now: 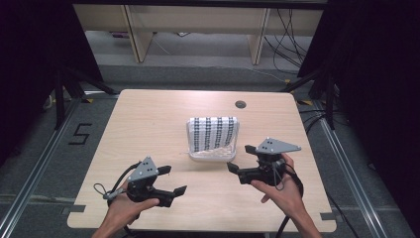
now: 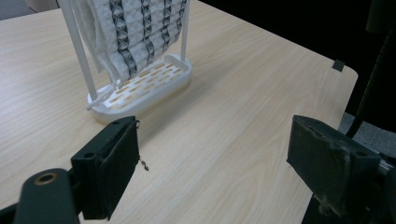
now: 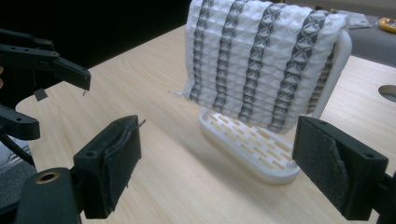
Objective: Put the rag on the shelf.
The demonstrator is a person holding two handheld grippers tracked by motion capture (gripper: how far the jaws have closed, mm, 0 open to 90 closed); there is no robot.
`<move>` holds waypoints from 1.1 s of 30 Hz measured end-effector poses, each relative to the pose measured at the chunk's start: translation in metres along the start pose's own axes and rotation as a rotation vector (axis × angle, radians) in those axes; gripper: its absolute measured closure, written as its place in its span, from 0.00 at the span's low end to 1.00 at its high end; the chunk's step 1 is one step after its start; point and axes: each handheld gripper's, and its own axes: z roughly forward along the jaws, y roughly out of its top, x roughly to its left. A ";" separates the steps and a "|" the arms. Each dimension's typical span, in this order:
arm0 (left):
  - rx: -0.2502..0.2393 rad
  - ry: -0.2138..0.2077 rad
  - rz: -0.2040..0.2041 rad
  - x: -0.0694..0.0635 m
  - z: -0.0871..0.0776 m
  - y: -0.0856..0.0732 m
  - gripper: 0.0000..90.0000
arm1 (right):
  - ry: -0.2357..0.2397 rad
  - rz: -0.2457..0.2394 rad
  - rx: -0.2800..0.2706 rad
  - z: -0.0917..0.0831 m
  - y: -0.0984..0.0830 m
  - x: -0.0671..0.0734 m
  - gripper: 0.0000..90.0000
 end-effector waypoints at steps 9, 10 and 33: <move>-0.002 -0.006 -0.023 0.002 0.000 -0.015 0.18 | 0.005 0.018 0.022 0.002 -0.020 0.005 0.18; -0.006 -0.005 -0.030 0.001 0.000 -0.016 0.18 | 0.021 0.019 0.016 0.003 -0.022 0.006 0.18; 0.031 0.001 -0.024 -0.007 0.001 -0.049 0.17 | 0.029 0.087 0.026 0.006 -0.063 0.009 0.18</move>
